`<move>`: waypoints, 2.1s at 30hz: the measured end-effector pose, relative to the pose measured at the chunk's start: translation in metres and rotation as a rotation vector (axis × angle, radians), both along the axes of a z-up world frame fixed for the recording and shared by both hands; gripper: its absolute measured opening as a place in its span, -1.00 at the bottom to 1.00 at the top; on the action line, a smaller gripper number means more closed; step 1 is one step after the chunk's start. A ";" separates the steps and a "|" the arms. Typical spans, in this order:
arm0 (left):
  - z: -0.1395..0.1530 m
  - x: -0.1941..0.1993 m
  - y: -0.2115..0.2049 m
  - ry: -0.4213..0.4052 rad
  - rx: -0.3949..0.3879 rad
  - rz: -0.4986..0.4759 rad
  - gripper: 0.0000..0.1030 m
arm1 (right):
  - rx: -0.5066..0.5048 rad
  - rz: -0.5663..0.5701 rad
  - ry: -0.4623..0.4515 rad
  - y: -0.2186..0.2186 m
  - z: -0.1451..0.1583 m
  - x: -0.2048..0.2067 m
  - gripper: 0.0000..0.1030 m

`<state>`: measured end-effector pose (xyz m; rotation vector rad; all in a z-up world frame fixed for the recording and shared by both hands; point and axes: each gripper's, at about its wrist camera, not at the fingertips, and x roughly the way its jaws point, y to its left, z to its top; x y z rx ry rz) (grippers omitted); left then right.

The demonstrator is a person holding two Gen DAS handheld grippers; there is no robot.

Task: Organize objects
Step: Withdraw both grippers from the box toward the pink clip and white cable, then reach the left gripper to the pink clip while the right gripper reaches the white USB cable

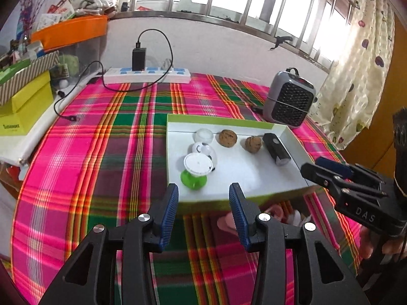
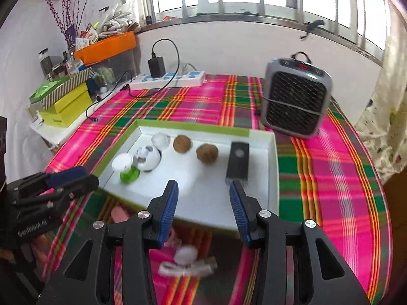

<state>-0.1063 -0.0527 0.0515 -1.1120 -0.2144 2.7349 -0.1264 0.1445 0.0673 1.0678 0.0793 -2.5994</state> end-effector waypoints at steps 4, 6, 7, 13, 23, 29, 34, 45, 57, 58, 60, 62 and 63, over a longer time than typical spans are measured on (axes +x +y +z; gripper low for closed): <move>0.000 0.012 0.003 0.001 0.004 -0.005 -0.23 | 0.010 -0.038 -0.006 0.007 -0.008 0.018 -0.13; -0.003 0.014 0.006 -0.014 -0.008 -0.008 -0.23 | 0.022 -0.059 -0.007 0.008 -0.013 0.027 -0.05; -0.005 0.015 0.008 -0.025 -0.003 -0.015 -0.23 | 0.023 -0.075 -0.010 0.010 -0.016 0.032 0.00; -0.013 0.015 0.024 -0.065 -0.007 -0.036 -0.22 | 0.002 -0.133 -0.063 0.020 -0.035 0.044 0.07; -0.018 0.008 0.035 -0.113 0.005 0.000 -0.22 | 0.015 -0.148 -0.093 0.014 -0.048 0.045 0.13; -0.025 0.001 0.043 -0.151 -0.001 -0.011 -0.22 | 0.041 -0.157 -0.104 0.008 -0.051 0.040 0.13; -0.031 0.000 0.045 -0.177 -0.006 -0.011 -0.22 | 0.052 -0.158 -0.111 0.009 -0.053 0.039 0.18; -0.032 0.002 0.039 -0.186 -0.009 -0.015 -0.22 | 0.140 -0.199 -0.109 0.026 -0.052 0.050 0.21; -0.032 0.009 0.024 -0.189 -0.031 0.024 -0.22 | 0.121 -0.146 -0.102 0.034 -0.051 0.054 0.21; -0.032 0.010 0.023 -0.189 -0.025 0.028 -0.22 | 0.126 -0.130 -0.098 0.031 -0.052 0.054 0.21; -0.032 0.010 0.023 -0.196 -0.001 0.030 -0.22 | 0.133 -0.091 -0.094 0.025 -0.054 0.054 0.21; -0.032 0.010 0.024 -0.196 0.028 0.020 -0.22 | 0.151 -0.070 -0.088 0.021 -0.055 0.053 0.21; -0.032 0.009 0.026 -0.198 0.026 0.022 -0.22 | 0.160 -0.063 -0.084 0.020 -0.055 0.052 0.21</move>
